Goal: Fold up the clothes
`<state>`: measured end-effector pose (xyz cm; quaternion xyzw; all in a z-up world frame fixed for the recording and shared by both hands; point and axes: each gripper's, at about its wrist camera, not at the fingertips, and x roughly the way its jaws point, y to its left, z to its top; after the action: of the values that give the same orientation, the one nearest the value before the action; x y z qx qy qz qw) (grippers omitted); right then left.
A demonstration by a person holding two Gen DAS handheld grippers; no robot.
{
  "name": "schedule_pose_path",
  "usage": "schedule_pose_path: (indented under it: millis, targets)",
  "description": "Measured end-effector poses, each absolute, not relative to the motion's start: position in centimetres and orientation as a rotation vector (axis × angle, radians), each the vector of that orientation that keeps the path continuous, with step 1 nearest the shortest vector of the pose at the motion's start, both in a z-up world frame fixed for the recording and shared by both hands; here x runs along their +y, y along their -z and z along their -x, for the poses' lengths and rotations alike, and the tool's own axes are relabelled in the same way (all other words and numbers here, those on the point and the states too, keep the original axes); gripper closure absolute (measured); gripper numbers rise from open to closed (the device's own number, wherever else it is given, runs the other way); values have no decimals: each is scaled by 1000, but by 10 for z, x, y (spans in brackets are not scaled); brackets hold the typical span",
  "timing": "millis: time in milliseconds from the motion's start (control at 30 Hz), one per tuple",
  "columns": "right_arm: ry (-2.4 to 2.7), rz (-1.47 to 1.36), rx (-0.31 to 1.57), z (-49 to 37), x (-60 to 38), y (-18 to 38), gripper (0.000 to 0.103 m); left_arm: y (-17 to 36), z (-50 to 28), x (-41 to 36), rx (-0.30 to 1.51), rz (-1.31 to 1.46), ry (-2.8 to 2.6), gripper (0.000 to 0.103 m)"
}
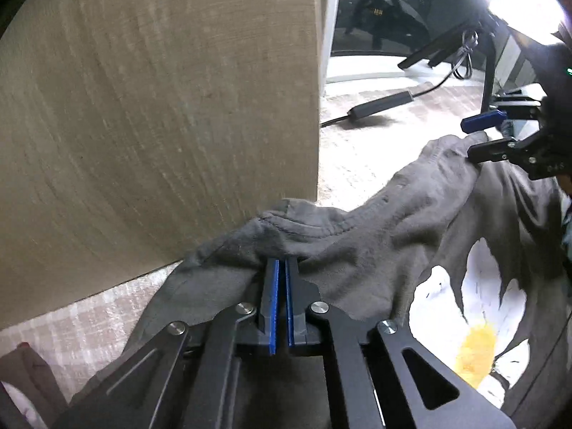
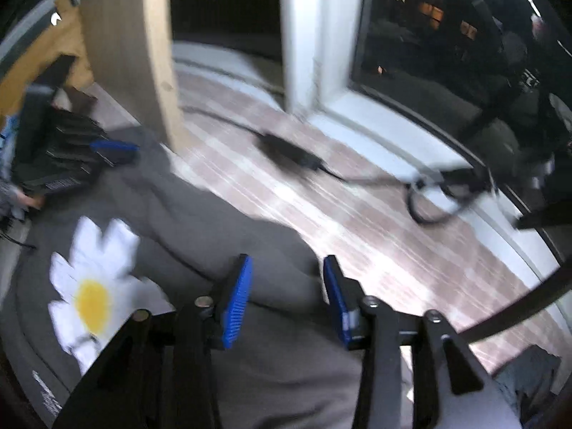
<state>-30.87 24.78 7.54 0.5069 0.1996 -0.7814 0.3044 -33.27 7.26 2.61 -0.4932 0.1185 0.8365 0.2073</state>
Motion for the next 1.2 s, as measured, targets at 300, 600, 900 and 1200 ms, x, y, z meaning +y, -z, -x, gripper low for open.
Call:
schedule_pose_path:
  millis: [300,600,900,1200]
  targets:
    - [1984,-1394,396,323,253,-65,52,-45,322,58,245,1319,-2369,101]
    - [2052,-1427,295,334,258,-64,50,-32,324,72,360,1381,-2352,83]
    - [2054,-1302,432,312,235,-62,92,-37,309,64,320,1320,-2421,101]
    - [2218,-1184,527,315,237,-63,84,-52,302,55,363,1239,-2583,96]
